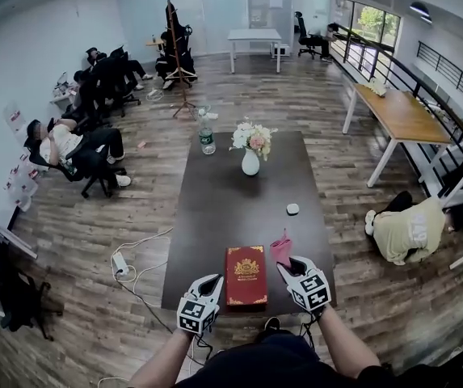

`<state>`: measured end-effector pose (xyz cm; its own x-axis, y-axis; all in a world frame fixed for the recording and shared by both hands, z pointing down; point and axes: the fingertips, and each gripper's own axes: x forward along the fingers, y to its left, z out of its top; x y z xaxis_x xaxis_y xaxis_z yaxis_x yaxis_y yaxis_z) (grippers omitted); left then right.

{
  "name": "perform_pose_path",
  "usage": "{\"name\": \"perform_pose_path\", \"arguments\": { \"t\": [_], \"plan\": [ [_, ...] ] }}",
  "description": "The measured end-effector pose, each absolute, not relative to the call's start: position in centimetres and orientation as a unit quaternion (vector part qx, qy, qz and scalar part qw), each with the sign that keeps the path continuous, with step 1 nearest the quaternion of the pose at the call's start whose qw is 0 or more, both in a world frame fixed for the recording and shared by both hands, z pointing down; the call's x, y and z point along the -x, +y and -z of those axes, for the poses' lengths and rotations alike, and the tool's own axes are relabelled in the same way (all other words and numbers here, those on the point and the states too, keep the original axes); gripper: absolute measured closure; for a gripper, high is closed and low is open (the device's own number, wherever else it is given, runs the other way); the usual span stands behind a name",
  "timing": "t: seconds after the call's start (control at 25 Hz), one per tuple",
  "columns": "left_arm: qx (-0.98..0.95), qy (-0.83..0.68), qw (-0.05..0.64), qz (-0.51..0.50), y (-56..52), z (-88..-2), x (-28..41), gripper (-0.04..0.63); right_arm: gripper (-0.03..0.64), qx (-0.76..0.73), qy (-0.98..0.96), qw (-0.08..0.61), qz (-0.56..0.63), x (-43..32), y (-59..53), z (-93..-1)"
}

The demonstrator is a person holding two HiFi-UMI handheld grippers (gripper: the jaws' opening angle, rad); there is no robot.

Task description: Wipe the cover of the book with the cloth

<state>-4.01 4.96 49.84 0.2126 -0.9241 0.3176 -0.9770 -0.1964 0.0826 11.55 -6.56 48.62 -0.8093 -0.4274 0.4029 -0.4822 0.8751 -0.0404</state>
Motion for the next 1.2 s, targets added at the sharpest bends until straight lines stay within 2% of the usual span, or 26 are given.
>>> {"name": "perform_pose_path", "arguments": {
  "t": [0.56, 1.2],
  "plan": [
    [-0.725, -0.654, 0.169, -0.136, 0.5, -52.7, 3.6, 0.6, 0.508, -0.171, -0.959, 0.211, -0.077, -10.4, -13.8, -50.7],
    [-0.806, -0.523, 0.153, -0.229, -5.3, -60.4, 4.7, 0.6, 0.508, -0.141, -0.958, 0.24, -0.065, -4.3, -16.3, -53.9]
  ]
}}
